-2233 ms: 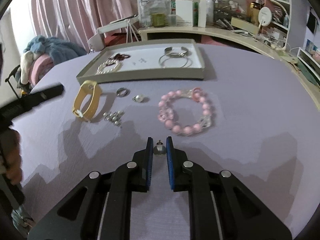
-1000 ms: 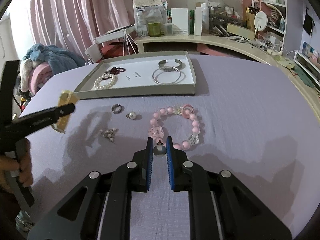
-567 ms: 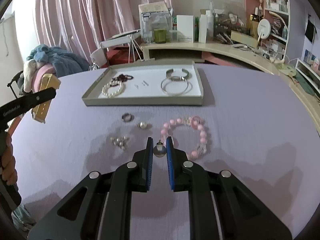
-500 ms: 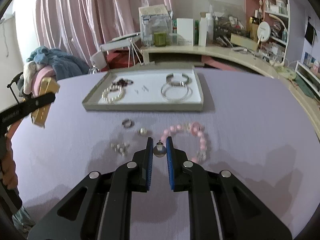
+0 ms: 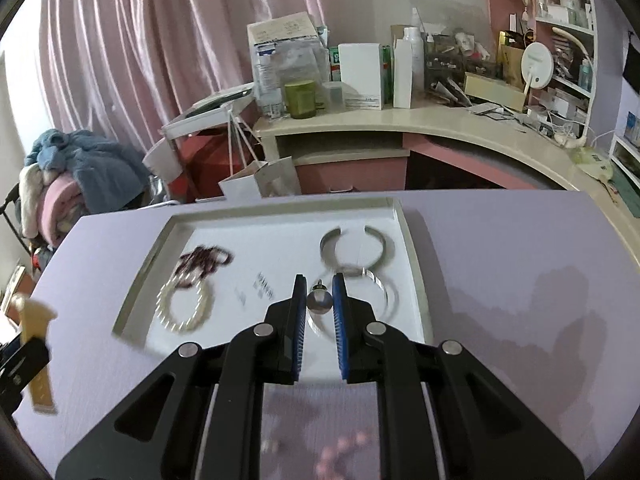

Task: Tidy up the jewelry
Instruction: 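Carry the earring toward the tray with the right tool while the left tool grasps and lifts the yellow watch, then open the right tool to drop the earring in the tray while the left tool releases the watch there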

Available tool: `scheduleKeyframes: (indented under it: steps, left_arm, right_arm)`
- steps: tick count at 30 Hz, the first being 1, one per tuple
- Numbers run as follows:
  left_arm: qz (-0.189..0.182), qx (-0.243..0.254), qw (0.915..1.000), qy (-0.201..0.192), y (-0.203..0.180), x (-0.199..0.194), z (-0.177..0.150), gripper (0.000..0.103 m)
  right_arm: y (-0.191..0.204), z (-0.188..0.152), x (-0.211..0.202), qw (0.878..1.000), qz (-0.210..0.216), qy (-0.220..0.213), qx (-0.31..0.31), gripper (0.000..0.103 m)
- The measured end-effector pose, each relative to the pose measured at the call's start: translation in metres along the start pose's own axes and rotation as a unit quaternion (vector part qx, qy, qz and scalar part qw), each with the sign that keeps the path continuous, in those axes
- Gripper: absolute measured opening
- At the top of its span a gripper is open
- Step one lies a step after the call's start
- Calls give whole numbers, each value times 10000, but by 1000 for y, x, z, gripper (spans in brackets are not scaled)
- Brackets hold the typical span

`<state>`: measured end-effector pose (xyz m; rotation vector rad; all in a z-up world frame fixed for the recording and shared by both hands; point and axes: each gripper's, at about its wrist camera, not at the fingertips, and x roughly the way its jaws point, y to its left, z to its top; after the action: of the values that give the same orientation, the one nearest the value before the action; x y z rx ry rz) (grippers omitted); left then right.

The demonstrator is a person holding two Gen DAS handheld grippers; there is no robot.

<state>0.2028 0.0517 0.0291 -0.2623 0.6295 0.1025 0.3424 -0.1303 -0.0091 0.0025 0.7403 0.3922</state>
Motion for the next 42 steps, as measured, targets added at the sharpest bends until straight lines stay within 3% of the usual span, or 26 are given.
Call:
scheduleKeyframes:
  steps: [11,13,14,15,27,35,42]
  left_arm:
    - [-67,-32,9999,85,4,29,11,39]
    - [-80,-44,9999,101,5,32,11,39]
    - [-81,-45,9999,107,5,34,11,39]
    - [-85,-47,9999,112,6,35,11,39]
    - [-169,1,9994,319,-8,83,24,40]
    - [-191,164,9976,644,-32,142,28,41]
    - [-155,267,9967,748,-46,164,27,44]
  right_arm:
    - [-9,2,39,9989,102,389,249,15]
    - [-12,1,38,9985,132,411,324,28]
    - [-14,0,36,9985,94,391,359,49]
    - [-15,1,35,9987,60,355,373,61]
    - [-35,-3,1,9996,-56,-126,253,61]
    - [-49,-10,-6,9993,-193,-293,130,61]
    - [-62,-13,-1,9992,-202,-284,177,61]
